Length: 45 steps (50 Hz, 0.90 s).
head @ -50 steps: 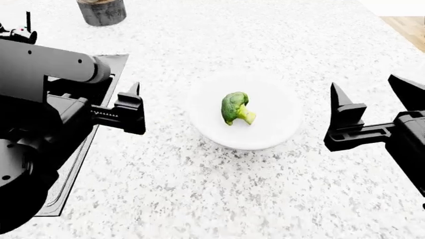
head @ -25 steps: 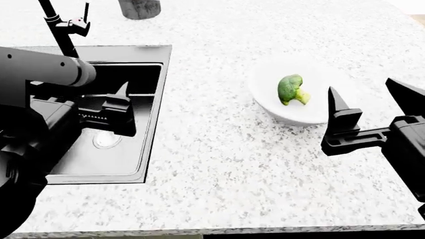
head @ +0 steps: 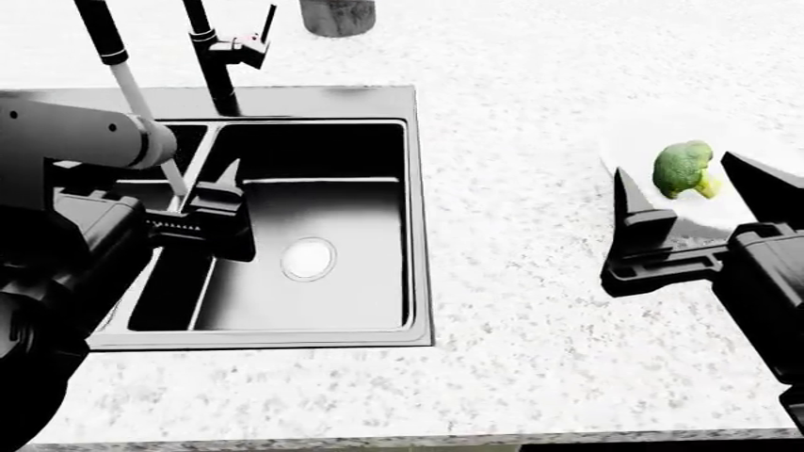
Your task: Pick the oranges and tangerines from the sink and place them in one bowl. Place the broccoli in the other bowl. Then turn off the sink faucet.
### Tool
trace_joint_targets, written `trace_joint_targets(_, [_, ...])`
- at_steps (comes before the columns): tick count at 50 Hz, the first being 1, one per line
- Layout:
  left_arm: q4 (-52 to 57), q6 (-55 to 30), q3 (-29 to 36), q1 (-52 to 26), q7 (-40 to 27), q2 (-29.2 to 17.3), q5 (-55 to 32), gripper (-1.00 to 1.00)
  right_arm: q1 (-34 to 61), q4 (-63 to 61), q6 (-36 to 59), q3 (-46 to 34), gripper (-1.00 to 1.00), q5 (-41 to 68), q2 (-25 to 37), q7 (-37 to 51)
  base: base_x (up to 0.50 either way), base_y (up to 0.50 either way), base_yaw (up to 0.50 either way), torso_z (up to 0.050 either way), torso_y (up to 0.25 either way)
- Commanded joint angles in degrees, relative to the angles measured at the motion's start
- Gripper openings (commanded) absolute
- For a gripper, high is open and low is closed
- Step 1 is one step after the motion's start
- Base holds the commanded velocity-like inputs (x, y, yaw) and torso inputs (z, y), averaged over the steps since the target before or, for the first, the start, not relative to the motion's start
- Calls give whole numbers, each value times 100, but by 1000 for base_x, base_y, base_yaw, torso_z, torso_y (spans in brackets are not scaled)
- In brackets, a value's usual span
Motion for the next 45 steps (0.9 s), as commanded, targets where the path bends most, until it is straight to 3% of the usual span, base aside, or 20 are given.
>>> trace_joint_targets(1, [-12, 27, -10, 40, 47, -3, 16, 100, 84, 42, 13, -80, 100, -50, -74, -18, 10, 500, 0, 0, 0])
trace_joint_targets(45, [-27, 117, -20, 246, 157, -21, 163, 100, -117, 49, -138, -11, 100, -268, -164, -65, 15, 498, 0, 0, 0])
